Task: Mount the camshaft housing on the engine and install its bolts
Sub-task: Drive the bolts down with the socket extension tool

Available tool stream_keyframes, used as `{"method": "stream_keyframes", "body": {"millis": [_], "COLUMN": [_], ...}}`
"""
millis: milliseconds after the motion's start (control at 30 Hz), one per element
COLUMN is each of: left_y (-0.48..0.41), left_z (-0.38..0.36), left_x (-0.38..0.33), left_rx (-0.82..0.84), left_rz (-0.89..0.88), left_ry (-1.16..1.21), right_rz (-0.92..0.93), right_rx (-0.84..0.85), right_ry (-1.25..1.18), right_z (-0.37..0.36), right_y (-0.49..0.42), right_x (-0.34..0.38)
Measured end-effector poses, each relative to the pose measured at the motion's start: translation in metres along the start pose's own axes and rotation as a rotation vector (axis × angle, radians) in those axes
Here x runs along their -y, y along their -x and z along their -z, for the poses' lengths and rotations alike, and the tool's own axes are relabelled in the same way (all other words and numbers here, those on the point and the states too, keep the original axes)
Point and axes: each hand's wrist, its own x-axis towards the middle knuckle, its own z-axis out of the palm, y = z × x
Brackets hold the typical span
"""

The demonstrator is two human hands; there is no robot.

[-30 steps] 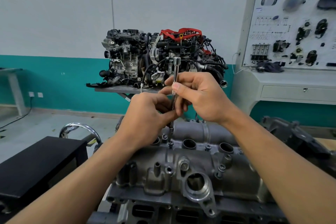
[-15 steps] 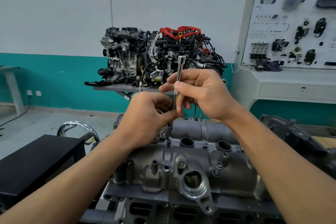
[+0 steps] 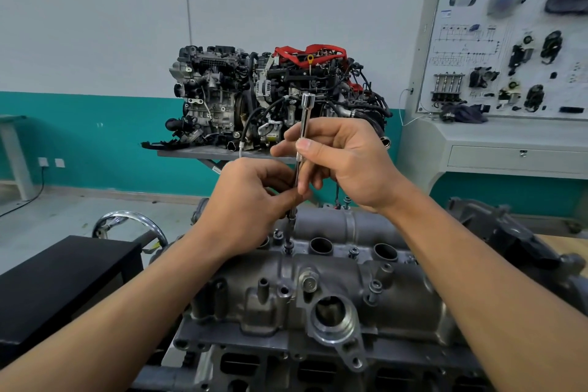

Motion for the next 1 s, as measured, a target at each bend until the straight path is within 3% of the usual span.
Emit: {"method": "stream_keyframes", "body": {"millis": [367,500,600,833,900,1000], "left_y": [0.0031,0.0072,0.0082,0.0042,0.0044,0.0077], "left_z": [0.0003,0.0028,0.0038,0.0013,0.0018,0.0021], "left_x": [-0.0020,-0.0012,-0.0032,-0.0043,-0.0026,-0.0033], "left_rx": [0.040,0.134,0.179,-0.001,-0.015,0.089], "left_rz": [0.034,0.028,0.033,0.052,0.047,0.038], "left_ry": [0.063,0.045,0.016,-0.018,-0.008,0.042], "right_rz": [-0.020,-0.085,-0.055,0.021,0.032,0.022], "right_rx": [0.020,0.061,0.031,-0.183,-0.185,-0.096], "right_ry": [-0.037,-0.120,-0.050,-0.005,-0.015,-0.025], "right_z": [0.0009,0.0013,0.0013,-0.0002,-0.0021,-0.0040], "right_y": [0.0010,0.0004,0.0002,-0.0020,-0.0018,-0.0004], "right_x": [-0.0001,0.0003,-0.0013,-0.0028,-0.0035,-0.0010]}}
